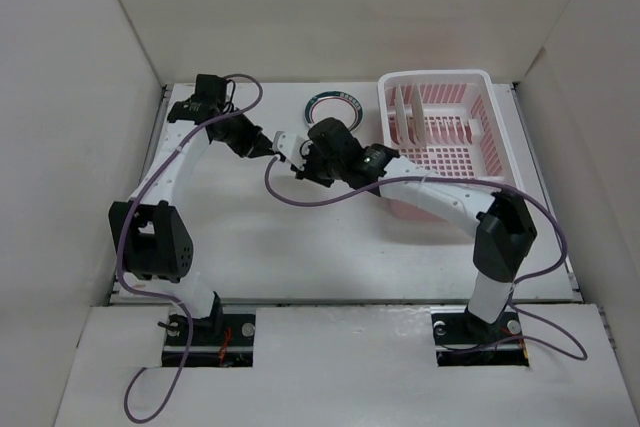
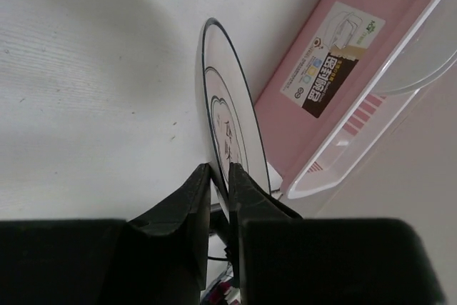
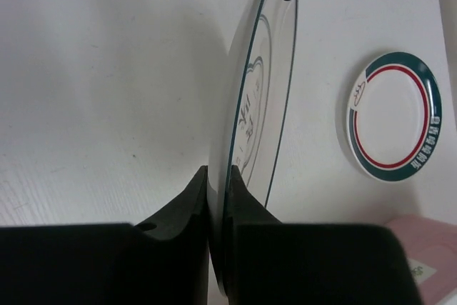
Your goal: Load the plates into the dish rack
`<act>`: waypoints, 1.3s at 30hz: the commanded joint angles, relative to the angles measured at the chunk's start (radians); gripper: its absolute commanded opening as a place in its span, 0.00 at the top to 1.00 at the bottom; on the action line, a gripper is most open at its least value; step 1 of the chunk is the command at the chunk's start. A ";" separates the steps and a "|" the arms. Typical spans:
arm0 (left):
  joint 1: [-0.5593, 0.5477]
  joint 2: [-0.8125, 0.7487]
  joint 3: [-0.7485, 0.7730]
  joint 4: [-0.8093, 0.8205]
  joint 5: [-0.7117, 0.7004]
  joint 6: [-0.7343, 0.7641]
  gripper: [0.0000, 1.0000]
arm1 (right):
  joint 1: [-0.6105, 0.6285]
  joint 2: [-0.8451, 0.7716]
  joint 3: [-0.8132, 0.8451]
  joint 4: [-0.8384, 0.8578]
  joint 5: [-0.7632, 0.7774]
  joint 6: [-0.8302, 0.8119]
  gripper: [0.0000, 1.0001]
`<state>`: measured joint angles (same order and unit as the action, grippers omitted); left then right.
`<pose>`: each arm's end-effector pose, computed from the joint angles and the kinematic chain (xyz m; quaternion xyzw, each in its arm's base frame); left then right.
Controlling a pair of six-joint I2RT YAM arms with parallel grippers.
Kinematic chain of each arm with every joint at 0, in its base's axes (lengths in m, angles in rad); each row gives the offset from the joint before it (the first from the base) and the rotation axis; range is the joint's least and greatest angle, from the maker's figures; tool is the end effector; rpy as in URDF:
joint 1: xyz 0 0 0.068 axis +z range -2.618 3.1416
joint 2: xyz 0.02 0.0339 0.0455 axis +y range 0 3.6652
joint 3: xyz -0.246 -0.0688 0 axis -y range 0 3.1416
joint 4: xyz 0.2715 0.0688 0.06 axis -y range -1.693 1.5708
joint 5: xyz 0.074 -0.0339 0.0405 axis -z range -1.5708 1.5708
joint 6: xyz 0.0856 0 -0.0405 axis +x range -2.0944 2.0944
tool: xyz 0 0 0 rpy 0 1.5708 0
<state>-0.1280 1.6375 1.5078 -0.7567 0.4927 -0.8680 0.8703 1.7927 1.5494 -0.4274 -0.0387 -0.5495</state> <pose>0.3993 -0.0922 0.2676 -0.2541 0.8813 -0.3573 0.1762 0.3050 0.3669 0.2471 -0.5931 0.6773 0.0867 0.4266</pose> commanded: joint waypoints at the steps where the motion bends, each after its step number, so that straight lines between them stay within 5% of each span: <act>1: 0.021 -0.073 0.023 0.037 0.070 0.029 1.00 | 0.007 -0.010 0.052 0.085 0.022 0.062 1.00; 5: 0.048 -0.125 -0.097 0.271 0.211 -0.031 0.97 | 0.018 -0.056 0.038 0.119 0.068 0.080 1.00; 6: 0.066 -0.139 -0.122 0.333 0.257 -0.049 0.88 | 0.018 -0.067 0.022 0.133 0.068 0.097 1.00; 7: 0.076 -0.154 -0.145 0.452 0.270 -0.061 0.64 | 0.018 -0.076 0.021 0.144 0.103 0.097 1.00; 9: 0.109 -0.191 -0.172 0.513 0.248 -0.062 0.45 | 0.018 -0.102 0.011 0.167 0.158 0.144 1.00; 13: 0.131 -0.254 -0.155 0.499 0.020 0.064 0.17 | -0.062 -0.165 0.053 0.156 0.178 0.293 1.00; 17: 0.108 -0.274 -0.146 0.427 -0.272 0.223 0.02 | -0.227 -0.265 0.087 0.125 0.088 0.445 1.00; 21: 0.062 -0.317 -0.170 0.389 -0.457 0.308 0.00 | -0.492 -0.374 0.067 0.125 -0.034 0.559 1.00; 28: 0.051 -0.383 -0.278 0.464 -0.438 0.308 0.00 | -0.801 -0.395 0.006 0.168 -0.185 0.594 1.00; 39: 0.051 -0.360 -0.268 0.464 -0.396 0.336 0.00 | -0.883 -0.199 -0.014 0.199 -0.236 0.550 1.00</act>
<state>-0.0769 1.2938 1.2366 -0.3309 0.0891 -0.5644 0.0174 1.6001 1.5337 -0.3145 -0.2256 0.0044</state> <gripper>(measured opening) 0.997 0.145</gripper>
